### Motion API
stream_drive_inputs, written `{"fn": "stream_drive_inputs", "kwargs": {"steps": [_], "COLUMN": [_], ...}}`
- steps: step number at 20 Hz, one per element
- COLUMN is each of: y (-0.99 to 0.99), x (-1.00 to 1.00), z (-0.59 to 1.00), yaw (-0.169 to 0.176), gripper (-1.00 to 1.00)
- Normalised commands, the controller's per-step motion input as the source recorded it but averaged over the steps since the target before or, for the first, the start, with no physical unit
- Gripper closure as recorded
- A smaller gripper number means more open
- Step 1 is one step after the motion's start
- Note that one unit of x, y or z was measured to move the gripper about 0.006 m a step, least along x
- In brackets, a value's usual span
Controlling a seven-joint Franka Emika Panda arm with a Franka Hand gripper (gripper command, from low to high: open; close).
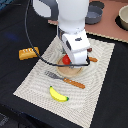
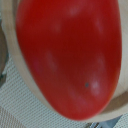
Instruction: Interact with the objects in diverse but meaningful ways.
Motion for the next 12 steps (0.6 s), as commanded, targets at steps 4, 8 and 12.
{"fn": "stream_drive_inputs", "kwargs": {"steps": [4,8,12], "y": [0.05,0.42,0.51], "x": [0.01,0.21,0.33], "z": [-0.01,-0.10,-0.14], "yaw": [0.009,0.039,0.031], "gripper": [1.00,1.00,1.00]}}
